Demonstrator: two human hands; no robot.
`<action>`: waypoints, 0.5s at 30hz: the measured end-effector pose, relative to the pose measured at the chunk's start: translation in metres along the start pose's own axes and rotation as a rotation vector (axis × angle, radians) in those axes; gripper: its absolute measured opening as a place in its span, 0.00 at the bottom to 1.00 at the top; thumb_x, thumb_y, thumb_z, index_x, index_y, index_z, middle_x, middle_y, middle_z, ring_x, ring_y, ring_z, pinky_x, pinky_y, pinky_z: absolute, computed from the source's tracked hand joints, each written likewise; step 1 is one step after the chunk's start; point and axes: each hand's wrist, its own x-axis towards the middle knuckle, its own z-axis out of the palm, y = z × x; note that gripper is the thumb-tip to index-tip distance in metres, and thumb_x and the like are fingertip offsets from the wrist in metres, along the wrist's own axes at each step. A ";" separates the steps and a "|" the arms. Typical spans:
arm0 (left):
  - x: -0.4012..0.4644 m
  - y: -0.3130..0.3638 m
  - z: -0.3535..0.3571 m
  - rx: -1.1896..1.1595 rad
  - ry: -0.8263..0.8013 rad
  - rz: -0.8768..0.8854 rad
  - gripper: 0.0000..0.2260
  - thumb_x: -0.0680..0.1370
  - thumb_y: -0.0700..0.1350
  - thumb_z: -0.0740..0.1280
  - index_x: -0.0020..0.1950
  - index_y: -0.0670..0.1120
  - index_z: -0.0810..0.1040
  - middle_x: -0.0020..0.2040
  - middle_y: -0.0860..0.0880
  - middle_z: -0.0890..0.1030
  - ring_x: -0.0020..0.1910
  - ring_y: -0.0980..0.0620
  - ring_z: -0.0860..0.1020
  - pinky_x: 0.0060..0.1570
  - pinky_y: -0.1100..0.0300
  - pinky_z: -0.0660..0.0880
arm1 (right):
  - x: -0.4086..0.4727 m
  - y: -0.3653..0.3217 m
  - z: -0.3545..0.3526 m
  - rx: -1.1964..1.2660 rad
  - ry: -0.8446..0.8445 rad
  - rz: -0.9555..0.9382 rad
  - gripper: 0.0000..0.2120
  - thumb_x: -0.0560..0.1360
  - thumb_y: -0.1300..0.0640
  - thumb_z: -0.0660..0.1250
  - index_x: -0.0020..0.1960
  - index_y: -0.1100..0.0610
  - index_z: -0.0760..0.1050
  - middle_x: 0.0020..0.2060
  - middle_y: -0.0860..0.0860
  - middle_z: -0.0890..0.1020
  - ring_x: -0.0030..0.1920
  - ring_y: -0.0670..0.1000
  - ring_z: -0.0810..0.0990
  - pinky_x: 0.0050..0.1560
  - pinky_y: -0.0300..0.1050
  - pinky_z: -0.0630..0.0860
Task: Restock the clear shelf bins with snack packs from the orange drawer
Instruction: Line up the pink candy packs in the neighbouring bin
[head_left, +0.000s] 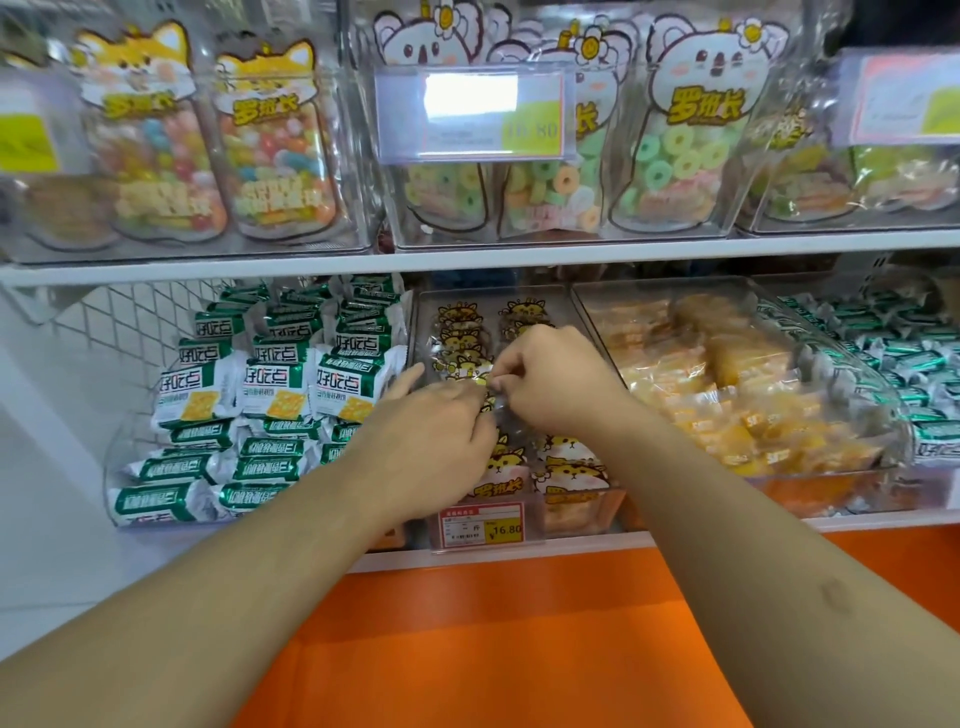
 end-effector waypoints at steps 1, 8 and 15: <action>0.001 0.002 0.000 -0.005 0.003 0.013 0.21 0.86 0.54 0.47 0.72 0.50 0.72 0.72 0.53 0.77 0.71 0.57 0.72 0.83 0.49 0.44 | 0.000 0.002 -0.002 -0.014 0.003 0.000 0.14 0.79 0.53 0.70 0.35 0.42 0.80 0.32 0.39 0.80 0.40 0.46 0.81 0.53 0.47 0.82; -0.006 0.008 -0.002 -0.004 0.095 0.012 0.23 0.87 0.52 0.50 0.82 0.48 0.63 0.77 0.53 0.69 0.76 0.53 0.66 0.82 0.52 0.52 | -0.021 0.008 -0.024 0.059 -0.031 0.020 0.16 0.84 0.60 0.61 0.63 0.47 0.84 0.59 0.50 0.85 0.57 0.54 0.82 0.61 0.52 0.81; -0.001 0.044 0.014 -0.095 0.076 -0.080 0.29 0.88 0.57 0.45 0.86 0.46 0.47 0.86 0.48 0.51 0.85 0.50 0.49 0.83 0.49 0.48 | -0.072 0.023 -0.026 -0.213 0.054 -0.093 0.19 0.82 0.56 0.60 0.73 0.52 0.71 0.73 0.49 0.75 0.79 0.52 0.63 0.77 0.55 0.56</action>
